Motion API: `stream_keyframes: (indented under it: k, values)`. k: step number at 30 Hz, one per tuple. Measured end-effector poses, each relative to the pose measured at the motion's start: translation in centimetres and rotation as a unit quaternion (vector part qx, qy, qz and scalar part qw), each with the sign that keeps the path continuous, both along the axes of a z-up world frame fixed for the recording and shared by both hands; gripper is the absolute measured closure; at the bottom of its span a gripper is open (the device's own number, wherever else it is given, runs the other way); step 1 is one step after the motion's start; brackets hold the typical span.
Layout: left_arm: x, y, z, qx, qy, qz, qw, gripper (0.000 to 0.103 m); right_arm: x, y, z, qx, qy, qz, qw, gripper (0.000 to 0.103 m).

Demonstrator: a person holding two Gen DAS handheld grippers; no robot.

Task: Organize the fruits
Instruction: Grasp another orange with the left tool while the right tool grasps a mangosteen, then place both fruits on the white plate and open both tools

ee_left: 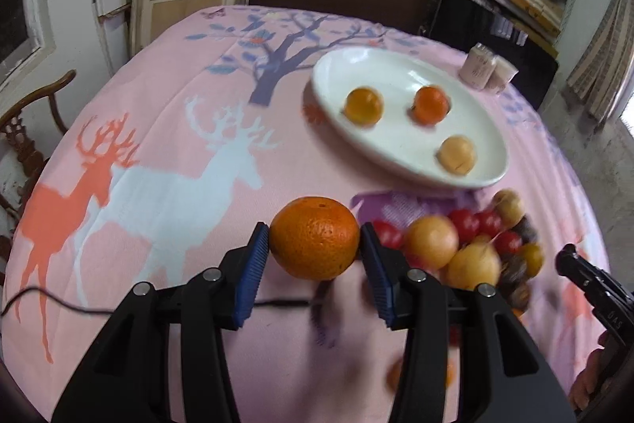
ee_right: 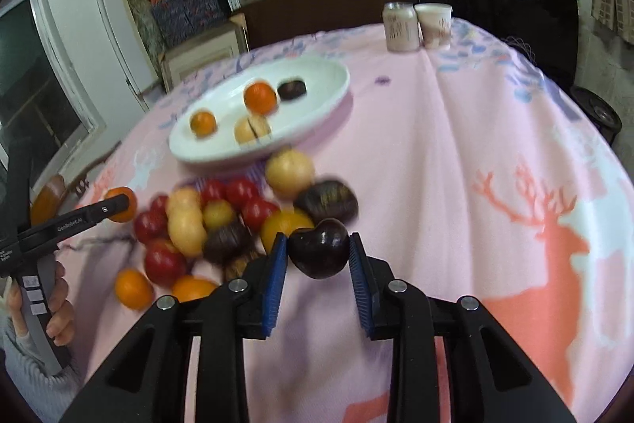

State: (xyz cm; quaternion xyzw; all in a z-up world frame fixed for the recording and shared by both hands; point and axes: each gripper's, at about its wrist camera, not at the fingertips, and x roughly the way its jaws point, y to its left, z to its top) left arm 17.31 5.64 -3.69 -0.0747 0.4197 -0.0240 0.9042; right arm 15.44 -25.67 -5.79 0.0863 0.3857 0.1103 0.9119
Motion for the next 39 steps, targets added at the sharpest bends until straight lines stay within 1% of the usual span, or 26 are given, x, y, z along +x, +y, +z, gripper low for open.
stream_keyframes:
  k: [4,5,7,9,11,14,15,16,17,18,19,20,21,22,24,25,28,29,32,34,35,36,39]
  values:
    - [2.6,-2.3,2.9,0.021,-0.029,-0.013,0.9993,0.056,3.3,0.8,4.2,0.001,-0.036,0.000,0.999,0.071]
    - [3.6,-3.1,3.4,0.020,-0.032,-0.018,0.9991,0.056,4.8,1.4,5.2,0.002,-0.044,0.002,0.999,0.071]
    - [5.2,-4.3,3.5,0.010,-0.029,-0.028,0.9991,0.056,7.1,2.1,6.0,0.011,-0.043,0.006,0.999,0.071]
    - [6.8,-5.6,3.0,0.010,-0.020,-0.037,0.9991,0.056,9.8,3.0,5.9,0.015,-0.035,0.004,0.999,0.071]
    - [8.0,-6.4,2.0,0.018,-0.012,-0.039,0.9990,0.056,12.0,3.8,4.8,0.005,-0.022,-0.002,1.000,0.071]
    - [8.9,-6.5,0.6,0.017,-0.002,-0.046,0.9988,0.056,13.8,4.4,2.8,-0.003,-0.004,-0.001,1.000,0.070]
    - [9.2,-6.5,0.2,0.016,0.003,-0.048,0.9987,0.056,14.0,4.5,2.2,-0.004,-0.001,0.001,1.000,0.064]
    - [9.5,-6.4,-0.4,0.017,0.011,-0.049,0.9986,0.056,14.2,4.6,1.8,-0.005,0.001,0.004,1.000,0.055]
    - [9.6,-6.3,-0.6,0.017,0.014,-0.049,0.9986,0.055,14.4,4.7,1.4,-0.007,0.002,0.005,1.000,0.043]
    - [9.6,-6.2,-0.7,0.016,0.012,-0.050,0.9985,0.055,14.3,4.7,1.3,-0.007,-0.004,0.001,1.000,0.042]
    - [9.6,-6.1,-0.6,0.020,0.009,-0.050,0.9985,0.050,14.2,4.5,1.5,-0.009,-0.014,-0.003,1.000,0.042]
    - [9.3,-6.0,-0.2,0.021,0.001,-0.048,0.9986,0.042,13.9,4.4,1.8,-0.010,-0.023,-0.002,1.000,0.041]
    - [9.0,-5.9,0.2,0.020,-0.007,-0.047,0.9987,0.037,13.6,4.3,2.1,-0.004,-0.029,-0.001,1.000,0.037]
    - [8.5,-5.7,0.6,0.020,-0.017,-0.045,0.9986,0.028,13.2,3.9,2.4,0.005,-0.036,-0.002,0.999,0.034]
    - [7.6,-5.6,1.4,0.026,-0.034,-0.042,0.9982,0.027,12.4,3.3,3.1,0.017,-0.052,-0.011,0.998,0.022]
    - [7.0,-5.5,1.8,0.032,-0.043,-0.042,0.9977,0.027,12.0,3.2,3.3,0.021,-0.058,-0.014,0.998,0.021]
    - [5.9,-5.2,2.3,0.042,-0.055,-0.037,0.9969,0.024,11.0,2.5,3.4,0.024,-0.064,-0.022,0.997,0.019]
    - [5.4,-4.8,2.2,0.047,-0.057,-0.027,0.9969,0.023,10.6,2.4,3.3,0.022,-0.062,-0.025,0.998,0.019]
    - [4.2,-3.7,1.5,0.051,-0.046,-0.010,0.9976,0.023,9.0,1.8,2.5,0.016,-0.059,-0.033,0.998,0.019]
    - [3.3,-2.8,0.9,0.046,-0.035,0.000,0.9983,0.023,7.8,1.4,2.0,0.008,-0.057,-0.037,0.998,0.018]
    - [2.6,-2.3,0.6,0.043,-0.030,0.004,0.9986,0.023,7.3,1.2,1.8,0.009,-0.056,-0.039,0.998,0.016]
    - [2.0,-1.9,0.4,0.040,-0.028,0.009,0.9988,0.023,6.8,0.7,1.7,0.015,-0.054,-0.046,0.997,0.013]
    - [-0.2,-0.9,-0.1,0.031,-0.027,0.016,0.9990,0.023,5.7,-0.5,1.5,0.037,-0.054,-0.058,0.996,0.012]
